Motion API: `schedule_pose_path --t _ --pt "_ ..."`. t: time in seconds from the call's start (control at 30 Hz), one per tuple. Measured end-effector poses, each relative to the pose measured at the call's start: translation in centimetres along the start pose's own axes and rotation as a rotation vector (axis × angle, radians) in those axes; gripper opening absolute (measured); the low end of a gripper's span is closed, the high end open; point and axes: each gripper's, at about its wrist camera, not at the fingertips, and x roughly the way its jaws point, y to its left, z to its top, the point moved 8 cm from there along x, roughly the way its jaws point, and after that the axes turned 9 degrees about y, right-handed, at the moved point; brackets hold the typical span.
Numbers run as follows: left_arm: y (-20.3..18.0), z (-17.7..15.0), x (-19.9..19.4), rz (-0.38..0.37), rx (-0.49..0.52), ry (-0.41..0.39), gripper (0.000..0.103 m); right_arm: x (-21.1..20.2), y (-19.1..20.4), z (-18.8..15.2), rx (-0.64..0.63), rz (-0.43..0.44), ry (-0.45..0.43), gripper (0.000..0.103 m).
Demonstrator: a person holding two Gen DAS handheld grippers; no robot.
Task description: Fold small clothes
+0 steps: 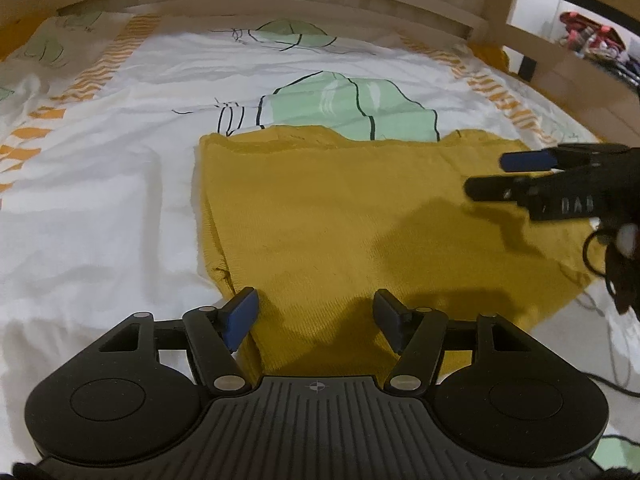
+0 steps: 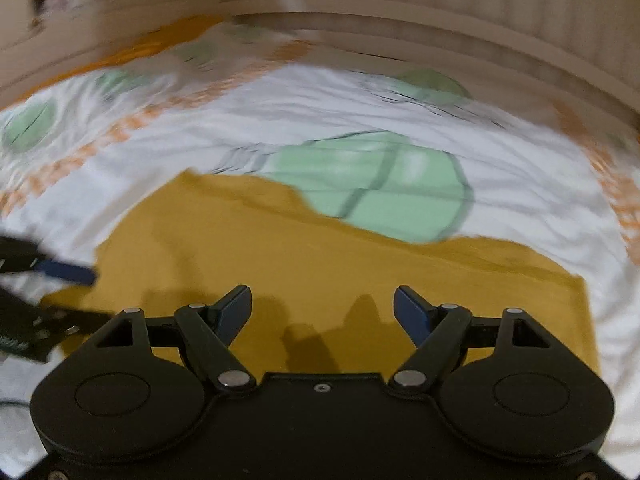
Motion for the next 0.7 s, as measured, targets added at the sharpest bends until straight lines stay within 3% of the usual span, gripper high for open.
schedule_pose_path --t 0.23,0.5,0.6,0.7 --pt "0.2 -0.9 -0.2 -0.009 0.023 0.058 0.062 3.0 1.8 -1.6 -0.046 0.006 0.095 0.081" --pt "0.3 -1.4 -0.5 -0.037 0.021 0.099 0.062 2.4 2.0 -2.6 -0.015 -0.006 0.108 0.083" --pt "0.3 -1.5 -0.5 -0.036 0.029 0.101 0.063 2.3 0.8 -2.8 0.003 0.009 0.106 0.083" --pt "0.4 -1.6 -0.6 -0.045 0.023 0.104 0.063 1.8 -2.5 -3.2 0.098 0.007 0.104 0.083"
